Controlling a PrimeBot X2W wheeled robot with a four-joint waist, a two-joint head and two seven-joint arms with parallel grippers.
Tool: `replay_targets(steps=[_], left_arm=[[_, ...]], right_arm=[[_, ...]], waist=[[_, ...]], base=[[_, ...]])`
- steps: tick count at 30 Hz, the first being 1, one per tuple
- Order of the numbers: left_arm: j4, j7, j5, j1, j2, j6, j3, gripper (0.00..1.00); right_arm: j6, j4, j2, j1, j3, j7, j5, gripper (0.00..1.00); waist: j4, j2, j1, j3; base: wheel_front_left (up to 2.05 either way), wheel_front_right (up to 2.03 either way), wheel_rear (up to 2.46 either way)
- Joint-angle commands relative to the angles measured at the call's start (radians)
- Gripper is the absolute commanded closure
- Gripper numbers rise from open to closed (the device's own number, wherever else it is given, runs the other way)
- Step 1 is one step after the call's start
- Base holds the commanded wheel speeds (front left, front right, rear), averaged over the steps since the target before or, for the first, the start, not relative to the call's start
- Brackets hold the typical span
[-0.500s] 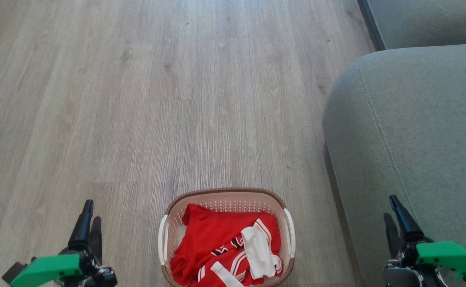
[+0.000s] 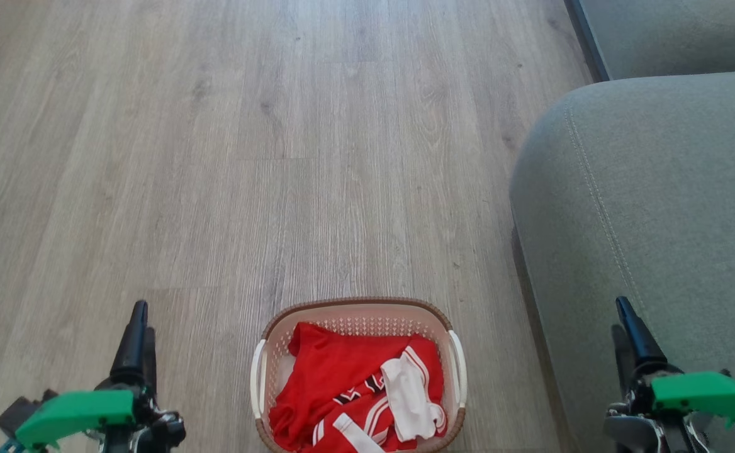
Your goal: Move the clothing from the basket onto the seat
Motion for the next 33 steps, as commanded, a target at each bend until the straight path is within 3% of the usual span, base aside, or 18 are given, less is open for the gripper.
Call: replay_targets(steps=[1,33], left_arm=[[-0.048,-0.009,0.023,-0.026,0.011,0.002,0.005,0.00],[-0.190,-0.105,0.618,0.012,0.014,0.088,-0.072,0.00]], right_arm=[[0.000,-0.046,-0.004,-0.036,0.005,-0.011,-0.022,0.00],[0.000,-0.172,-0.008,-0.007,0.068,-0.109,-0.543,0.00]], waist=[[0.000,0.0000,0.0000,0.000],[0.009,0.0000,-0.0001,-0.013]], base=[[0.00,0.00,0.00],[0.00,0.00,0.00]])
